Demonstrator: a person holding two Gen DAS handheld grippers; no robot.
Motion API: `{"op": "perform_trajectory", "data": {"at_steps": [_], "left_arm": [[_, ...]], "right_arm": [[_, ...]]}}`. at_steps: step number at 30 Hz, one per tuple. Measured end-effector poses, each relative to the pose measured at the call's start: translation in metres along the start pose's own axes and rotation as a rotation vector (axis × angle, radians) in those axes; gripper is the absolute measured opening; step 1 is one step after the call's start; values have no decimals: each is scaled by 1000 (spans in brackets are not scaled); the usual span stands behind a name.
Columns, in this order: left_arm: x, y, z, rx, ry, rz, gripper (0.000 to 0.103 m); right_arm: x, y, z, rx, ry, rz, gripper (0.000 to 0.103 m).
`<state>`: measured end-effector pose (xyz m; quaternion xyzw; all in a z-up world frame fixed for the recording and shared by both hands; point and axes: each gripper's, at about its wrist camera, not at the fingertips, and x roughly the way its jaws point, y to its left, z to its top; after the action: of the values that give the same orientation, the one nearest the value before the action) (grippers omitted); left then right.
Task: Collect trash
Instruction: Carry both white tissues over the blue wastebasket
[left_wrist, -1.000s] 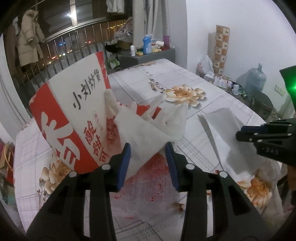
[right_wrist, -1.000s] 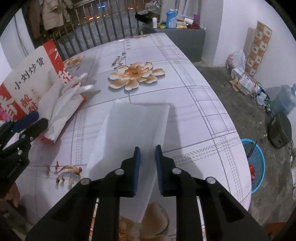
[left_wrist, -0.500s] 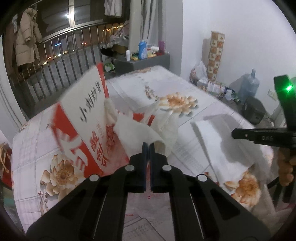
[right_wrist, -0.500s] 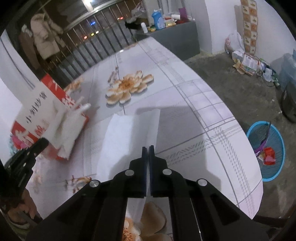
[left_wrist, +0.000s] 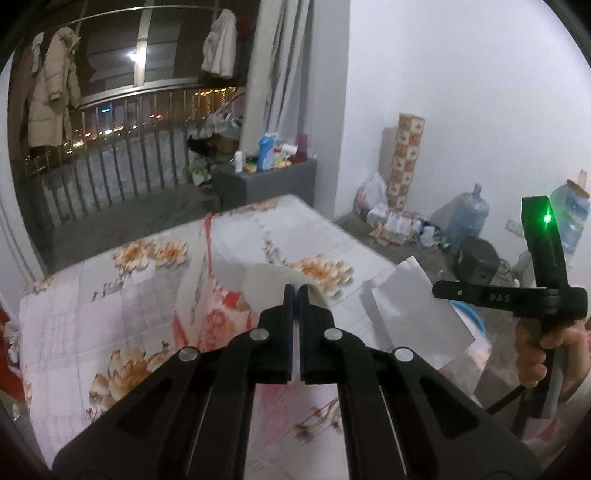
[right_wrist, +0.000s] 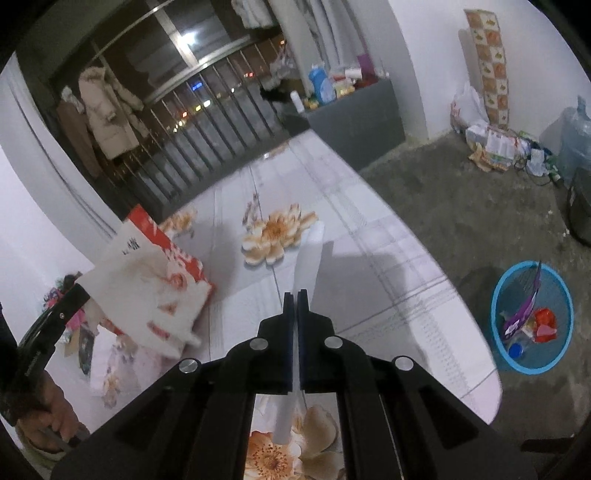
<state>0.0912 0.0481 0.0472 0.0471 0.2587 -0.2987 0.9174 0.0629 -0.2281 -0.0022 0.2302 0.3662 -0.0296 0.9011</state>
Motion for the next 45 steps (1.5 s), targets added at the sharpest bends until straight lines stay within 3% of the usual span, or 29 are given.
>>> {"op": "perform_trajectory", "data": {"at_steps": [7, 14, 18, 25, 35, 40, 45], "left_arm": [[4, -33, 30, 32, -40, -137, 0], [33, -90, 56, 56, -31, -312, 0], [67, -134, 69, 62, 24, -446, 0], [152, -225, 71, 89, 232, -634, 0], [284, -357, 21, 202, 527, -705, 0], [333, -401, -7, 262, 622, -717, 1], [369, -435, -24, 295, 667, -696, 3]], "right_arm": [[-41, -29, 10, 59, -104, -35, 2], [-90, -89, 7, 168, -211, -125, 2], [-112, -127, 3, 234, -254, -187, 2], [-135, -203, -10, 352, -283, -327, 2], [-99, -314, -27, 538, -217, -403, 2], [-70, -363, -31, 610, -190, -406, 2], [-39, -407, -33, 680, -158, -396, 2]]}}
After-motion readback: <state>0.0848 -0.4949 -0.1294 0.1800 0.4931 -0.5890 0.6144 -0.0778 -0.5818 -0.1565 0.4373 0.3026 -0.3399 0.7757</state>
